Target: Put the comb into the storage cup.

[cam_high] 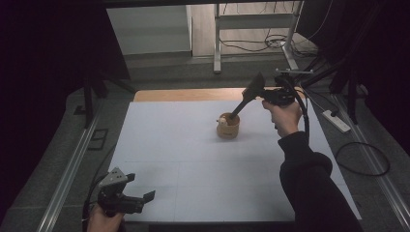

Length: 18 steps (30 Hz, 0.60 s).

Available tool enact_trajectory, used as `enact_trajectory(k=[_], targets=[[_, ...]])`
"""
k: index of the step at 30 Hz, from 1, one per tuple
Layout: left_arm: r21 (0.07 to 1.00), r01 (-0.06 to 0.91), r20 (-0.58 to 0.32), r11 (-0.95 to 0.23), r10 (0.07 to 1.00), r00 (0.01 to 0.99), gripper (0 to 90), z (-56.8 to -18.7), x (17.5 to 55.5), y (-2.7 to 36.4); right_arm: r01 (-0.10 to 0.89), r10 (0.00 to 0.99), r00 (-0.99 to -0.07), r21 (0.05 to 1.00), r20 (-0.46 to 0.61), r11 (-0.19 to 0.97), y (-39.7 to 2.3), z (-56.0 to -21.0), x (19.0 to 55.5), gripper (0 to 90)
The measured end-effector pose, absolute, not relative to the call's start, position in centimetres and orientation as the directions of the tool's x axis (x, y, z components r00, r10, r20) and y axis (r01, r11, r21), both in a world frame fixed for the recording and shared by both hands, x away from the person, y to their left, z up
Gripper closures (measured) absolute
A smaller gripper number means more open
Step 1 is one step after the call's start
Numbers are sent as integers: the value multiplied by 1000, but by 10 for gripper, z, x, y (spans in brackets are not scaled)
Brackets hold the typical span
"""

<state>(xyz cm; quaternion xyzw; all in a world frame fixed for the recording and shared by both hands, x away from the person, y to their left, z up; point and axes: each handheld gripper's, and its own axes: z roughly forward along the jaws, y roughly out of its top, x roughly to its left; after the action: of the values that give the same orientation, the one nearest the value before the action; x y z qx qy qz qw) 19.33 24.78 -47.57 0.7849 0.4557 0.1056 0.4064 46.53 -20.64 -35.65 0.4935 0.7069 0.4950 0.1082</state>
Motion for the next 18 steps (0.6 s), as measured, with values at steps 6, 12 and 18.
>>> enact_trajectory(k=[6,12,18], targets=[[733,630,-205,-255,801,563,4,-476,193,248,603,807,-482,797,341,23,-203,-367,468,837],[732,632,-206,-255,801,562,5,-476,194,248,617,805,-478,786,351,23,-201,-377,471,837],[731,633,-207,-255,801,561,5,-476,194,248,629,799,-478,777,364,22,-198,-385,473,837]])
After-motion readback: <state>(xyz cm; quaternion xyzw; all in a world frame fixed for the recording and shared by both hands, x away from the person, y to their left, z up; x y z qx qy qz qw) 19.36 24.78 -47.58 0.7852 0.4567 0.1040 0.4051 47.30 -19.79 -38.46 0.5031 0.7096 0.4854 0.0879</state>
